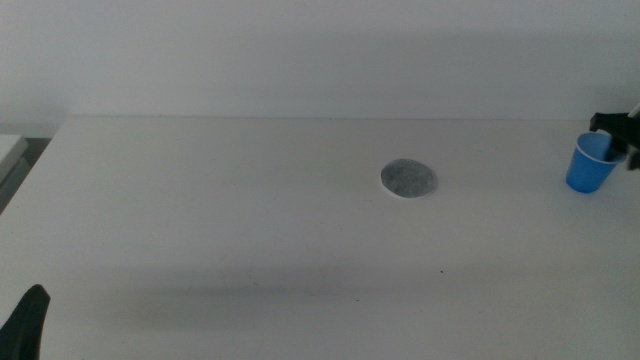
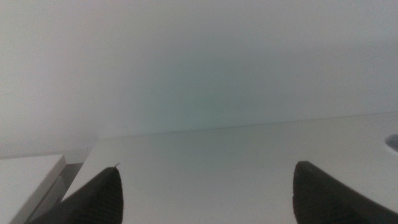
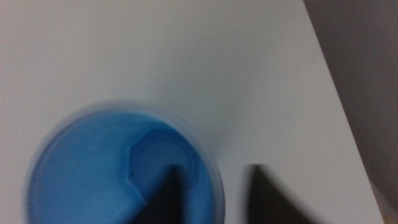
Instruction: Place an empty cup on a cup mat.
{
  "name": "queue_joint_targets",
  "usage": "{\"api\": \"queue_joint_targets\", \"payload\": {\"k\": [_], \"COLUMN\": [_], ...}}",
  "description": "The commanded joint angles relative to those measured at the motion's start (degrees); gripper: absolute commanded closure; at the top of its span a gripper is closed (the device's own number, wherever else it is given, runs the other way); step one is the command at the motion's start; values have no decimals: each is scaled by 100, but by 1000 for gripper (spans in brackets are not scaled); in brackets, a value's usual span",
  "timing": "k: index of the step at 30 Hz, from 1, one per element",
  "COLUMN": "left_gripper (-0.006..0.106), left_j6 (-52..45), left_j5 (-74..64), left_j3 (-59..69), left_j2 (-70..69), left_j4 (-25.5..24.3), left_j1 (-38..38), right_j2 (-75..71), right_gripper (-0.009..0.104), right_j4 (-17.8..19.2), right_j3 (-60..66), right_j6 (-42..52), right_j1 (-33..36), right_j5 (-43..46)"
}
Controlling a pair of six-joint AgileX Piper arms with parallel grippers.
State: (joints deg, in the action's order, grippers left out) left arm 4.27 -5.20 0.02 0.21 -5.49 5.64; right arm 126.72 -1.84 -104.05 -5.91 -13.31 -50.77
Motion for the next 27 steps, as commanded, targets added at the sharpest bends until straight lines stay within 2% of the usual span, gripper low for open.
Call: {"api": "queue_joint_targets", "payload": {"k": [1,2,9,18,23,27], "left_gripper": [7,7,7,7,7,7], "left_j6": [16,16,16,16,16,16], "left_j5": [30,30,30,30,30,30], "left_j3": [-2,-2,-2,-2,-2,-2], "left_j2": [-21,-21,-21,-21,-21,-21], "left_j4": [39,39,39,39,39,39], "left_j1": [5,5,5,5,5,5], "right_j2": [44,44,-677,-1084,-981,-806], "right_gripper": [90,97,96,96,96,96], "right_j4": [-14,-59,-139,-153,-131,31], "right_j3": [-41,-41,-41,-41,-41,-41], "right_j6": [187,309,421,121,81,-181], "right_j1": [-39,-15,691,2500,3175,3321], "right_j5": [256,255,-5,-234,52,344]}}
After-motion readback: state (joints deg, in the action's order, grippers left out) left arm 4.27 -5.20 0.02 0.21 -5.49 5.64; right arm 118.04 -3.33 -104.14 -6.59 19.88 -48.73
